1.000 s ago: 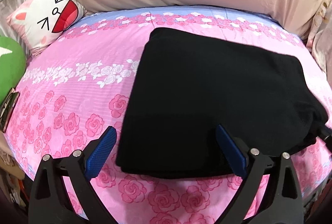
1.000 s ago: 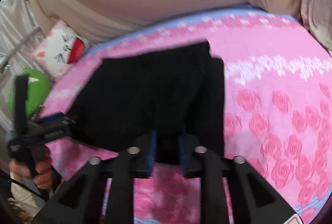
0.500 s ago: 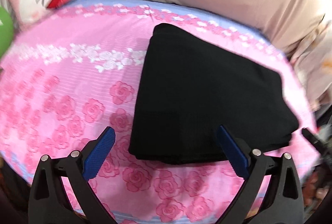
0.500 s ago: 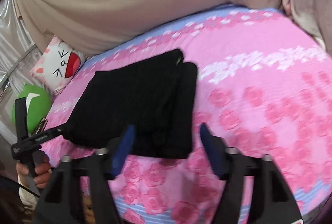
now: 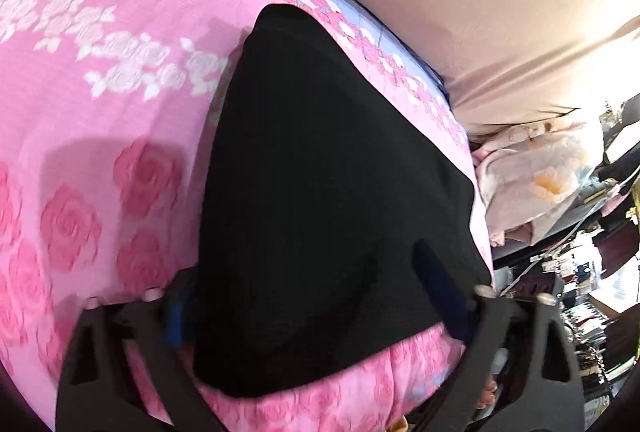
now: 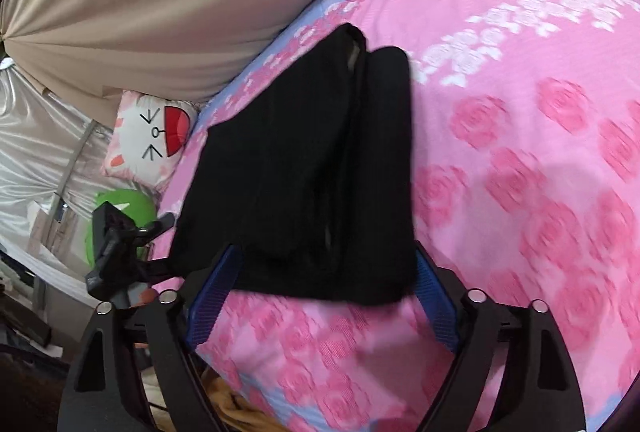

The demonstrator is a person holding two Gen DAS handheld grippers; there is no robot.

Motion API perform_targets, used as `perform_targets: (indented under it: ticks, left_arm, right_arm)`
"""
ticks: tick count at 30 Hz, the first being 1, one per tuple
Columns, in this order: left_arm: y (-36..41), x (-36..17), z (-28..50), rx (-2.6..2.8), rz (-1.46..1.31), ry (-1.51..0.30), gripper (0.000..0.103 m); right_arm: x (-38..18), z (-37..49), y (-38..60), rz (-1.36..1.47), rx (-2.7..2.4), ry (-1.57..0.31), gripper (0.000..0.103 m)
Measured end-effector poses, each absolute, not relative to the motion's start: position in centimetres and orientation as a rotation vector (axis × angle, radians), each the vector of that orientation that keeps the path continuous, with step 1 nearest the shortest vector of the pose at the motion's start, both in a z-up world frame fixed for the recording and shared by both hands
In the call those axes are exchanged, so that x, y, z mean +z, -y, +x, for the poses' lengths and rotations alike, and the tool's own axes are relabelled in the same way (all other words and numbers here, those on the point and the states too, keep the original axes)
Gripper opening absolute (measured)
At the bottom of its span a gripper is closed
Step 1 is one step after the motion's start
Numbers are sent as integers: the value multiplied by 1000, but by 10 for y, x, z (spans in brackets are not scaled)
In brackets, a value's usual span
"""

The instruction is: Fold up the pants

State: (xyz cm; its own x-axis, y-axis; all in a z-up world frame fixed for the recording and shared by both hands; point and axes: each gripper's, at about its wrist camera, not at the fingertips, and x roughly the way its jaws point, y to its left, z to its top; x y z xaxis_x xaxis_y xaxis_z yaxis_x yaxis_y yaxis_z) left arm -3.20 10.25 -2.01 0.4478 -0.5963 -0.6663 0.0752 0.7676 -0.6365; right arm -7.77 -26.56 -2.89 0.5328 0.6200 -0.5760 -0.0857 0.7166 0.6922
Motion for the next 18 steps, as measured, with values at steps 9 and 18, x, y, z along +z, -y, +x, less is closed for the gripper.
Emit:
perform_targets:
  ticks: [9,18]
  left_arm:
    - [-118,4,-39,-492,-593,-1041,30]
    - [-126,-19,-74,-480,-570,-1107,46]
  right_arm:
    - [-1,-64,256,608,492,-848,35]
    - [-34,-100,266,579,473,-958,60]
